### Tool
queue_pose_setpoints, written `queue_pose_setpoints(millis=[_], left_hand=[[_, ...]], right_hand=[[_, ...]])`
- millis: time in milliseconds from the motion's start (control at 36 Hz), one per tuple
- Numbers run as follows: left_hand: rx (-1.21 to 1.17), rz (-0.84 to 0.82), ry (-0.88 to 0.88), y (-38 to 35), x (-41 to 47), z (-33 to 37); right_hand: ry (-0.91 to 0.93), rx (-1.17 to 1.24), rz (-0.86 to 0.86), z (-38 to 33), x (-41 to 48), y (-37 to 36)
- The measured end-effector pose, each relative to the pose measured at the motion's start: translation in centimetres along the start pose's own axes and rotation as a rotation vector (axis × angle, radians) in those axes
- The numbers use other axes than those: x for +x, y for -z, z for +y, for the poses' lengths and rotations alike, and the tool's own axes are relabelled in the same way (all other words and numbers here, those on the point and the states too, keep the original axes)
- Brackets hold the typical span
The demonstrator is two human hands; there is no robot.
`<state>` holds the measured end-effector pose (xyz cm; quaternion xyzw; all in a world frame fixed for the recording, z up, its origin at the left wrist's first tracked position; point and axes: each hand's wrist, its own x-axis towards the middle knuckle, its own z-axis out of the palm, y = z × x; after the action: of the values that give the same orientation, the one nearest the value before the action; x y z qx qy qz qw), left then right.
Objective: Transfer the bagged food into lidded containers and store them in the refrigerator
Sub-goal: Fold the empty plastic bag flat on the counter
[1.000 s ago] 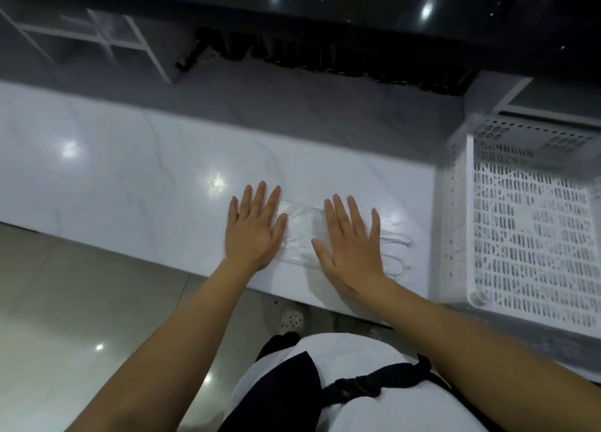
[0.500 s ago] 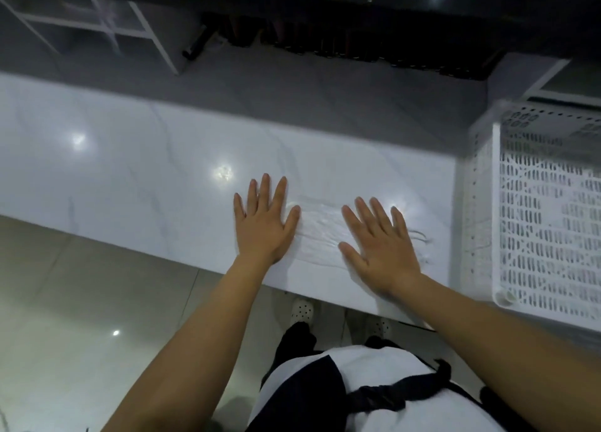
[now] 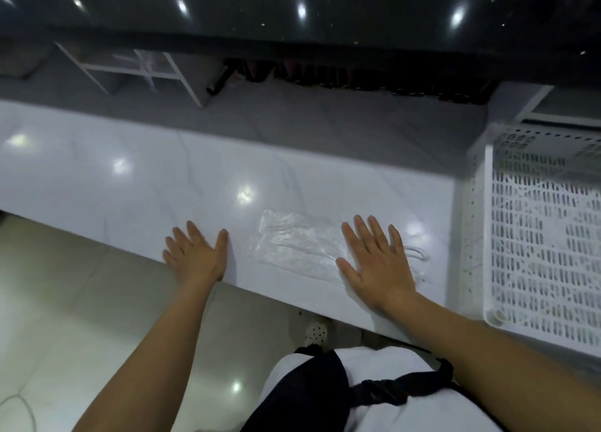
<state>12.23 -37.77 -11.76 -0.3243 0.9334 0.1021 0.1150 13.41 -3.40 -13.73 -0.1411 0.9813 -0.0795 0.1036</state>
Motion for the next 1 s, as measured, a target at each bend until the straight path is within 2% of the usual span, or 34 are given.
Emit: queue_pose_setpoints(millis=[56, 111, 194, 306, 389, 444, 556, 667, 722, 806, 861, 917, 1000], left_hand=[[-0.049, 0.053, 0.011, 0.6, -0.7, 1.2], [-0.183, 0.072, -0.150, 0.9, -1.7, 3.0], [-0.352, -0.068, -0.327, 0.6, -3.3, 6.1], [-0.241, -0.152, -0.226, 0.0, -3.7, 9.4], [-0.362, -0.244, -0.049, 0.8, -3.2, 10.4], [-0.368, -0.290, -0.007, 1.5, -2.8, 10.4], [-0.520, -0.317, 0.003, 3.4, -3.3, 9.9], [-0.651, -0.228, -0.212, 5.0, -6.8, 10.4], [-0.547, -0.115, -0.345, 4.8, -8.7, 11.5], [-0.438, 0.048, -0.529, 3.5, -11.1, 13.1], [-0.395, 0.079, -0.609, 2.0, -12.1, 13.9], [-0.294, 0.039, -0.638, -0.1, -12.8, 14.3], [-0.265, -0.166, -0.629, -3.2, -13.3, 14.5]], right_hand=[[-0.001, 0.003, 0.005, 0.1, 0.0, -0.1], [0.002, 0.004, 0.008, 0.1, 0.0, -0.1], [0.013, 0.004, 0.003, 0.1, -0.1, 0.0], [0.106, 0.023, 0.052, 0.1, -0.2, 0.5], [0.327, -0.004, 0.089, 0.0, -0.3, 0.7], [0.405, -0.027, 0.022, 0.0, -0.1, 0.6], [0.417, -0.077, -0.066, 0.0, 0.6, 0.4], [0.427, -0.039, -0.082, -1.1, 2.1, 0.9], [0.384, 0.163, -0.057, -2.0, 3.0, 1.4], [0.217, 0.800, 0.063, -2.7, 3.5, 2.0], [0.112, 1.105, 0.062, -2.5, 3.3, 2.2], [0.032, 1.273, 0.030, -2.3, 3.1, 2.6], [-0.110, 1.456, 0.047, -2.1, 3.3, 3.4]])
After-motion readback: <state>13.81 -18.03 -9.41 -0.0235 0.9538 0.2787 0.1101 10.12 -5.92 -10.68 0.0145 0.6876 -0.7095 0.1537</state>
